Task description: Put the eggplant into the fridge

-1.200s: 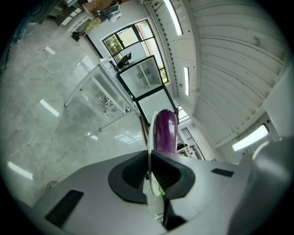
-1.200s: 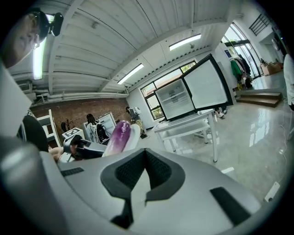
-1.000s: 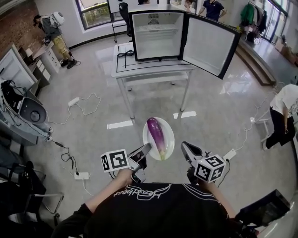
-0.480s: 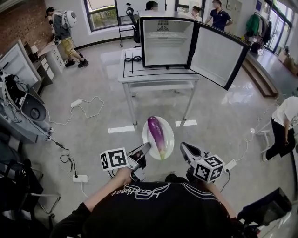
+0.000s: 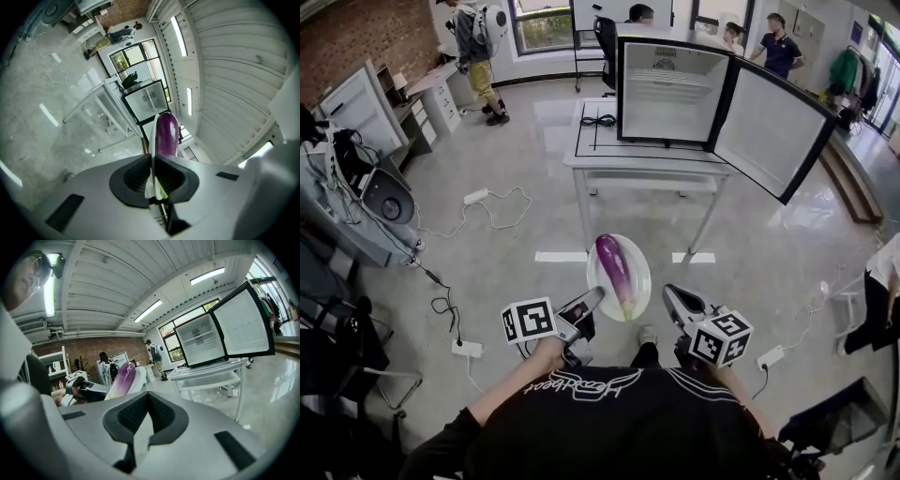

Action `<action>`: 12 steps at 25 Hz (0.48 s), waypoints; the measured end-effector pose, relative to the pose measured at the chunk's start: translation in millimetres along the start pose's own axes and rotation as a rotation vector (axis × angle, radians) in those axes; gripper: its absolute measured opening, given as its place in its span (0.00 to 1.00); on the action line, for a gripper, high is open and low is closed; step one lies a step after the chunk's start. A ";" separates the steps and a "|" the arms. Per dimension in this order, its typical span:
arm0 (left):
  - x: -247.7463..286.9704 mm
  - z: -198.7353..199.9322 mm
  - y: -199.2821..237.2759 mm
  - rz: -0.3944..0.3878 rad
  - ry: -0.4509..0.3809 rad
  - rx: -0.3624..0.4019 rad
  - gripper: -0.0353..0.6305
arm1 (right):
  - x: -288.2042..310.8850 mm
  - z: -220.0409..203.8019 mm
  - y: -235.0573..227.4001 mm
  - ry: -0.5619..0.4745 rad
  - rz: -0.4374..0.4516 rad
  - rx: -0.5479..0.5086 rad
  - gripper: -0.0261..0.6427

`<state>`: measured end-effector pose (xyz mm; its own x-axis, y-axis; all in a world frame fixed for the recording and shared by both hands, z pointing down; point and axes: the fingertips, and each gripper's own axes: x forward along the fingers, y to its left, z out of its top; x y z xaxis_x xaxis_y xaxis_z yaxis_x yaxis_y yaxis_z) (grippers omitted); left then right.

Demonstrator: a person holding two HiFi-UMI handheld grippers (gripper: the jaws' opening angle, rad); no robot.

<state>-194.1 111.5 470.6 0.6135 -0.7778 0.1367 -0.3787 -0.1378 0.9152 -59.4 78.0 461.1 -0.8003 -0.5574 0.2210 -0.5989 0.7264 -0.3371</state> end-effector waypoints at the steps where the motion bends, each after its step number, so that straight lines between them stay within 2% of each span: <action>1: 3.5 2.5 3.5 0.014 -0.002 -0.001 0.09 | 4.3 0.7 -4.4 0.002 0.007 0.004 0.05; 6: 35.4 15.7 19.6 0.052 -0.003 -0.018 0.09 | 25.3 4.1 -38.8 0.013 0.026 0.032 0.05; 12: 104.0 37.4 23.8 0.066 0.020 -0.025 0.09 | 47.5 27.7 -103.3 0.013 0.023 0.054 0.05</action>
<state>-165.2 4.4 492.5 0.6019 -0.7720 0.2044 -0.4013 -0.0711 0.9132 -34.8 -34.6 481.1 -0.8146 -0.5348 0.2246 -0.5780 0.7160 -0.3914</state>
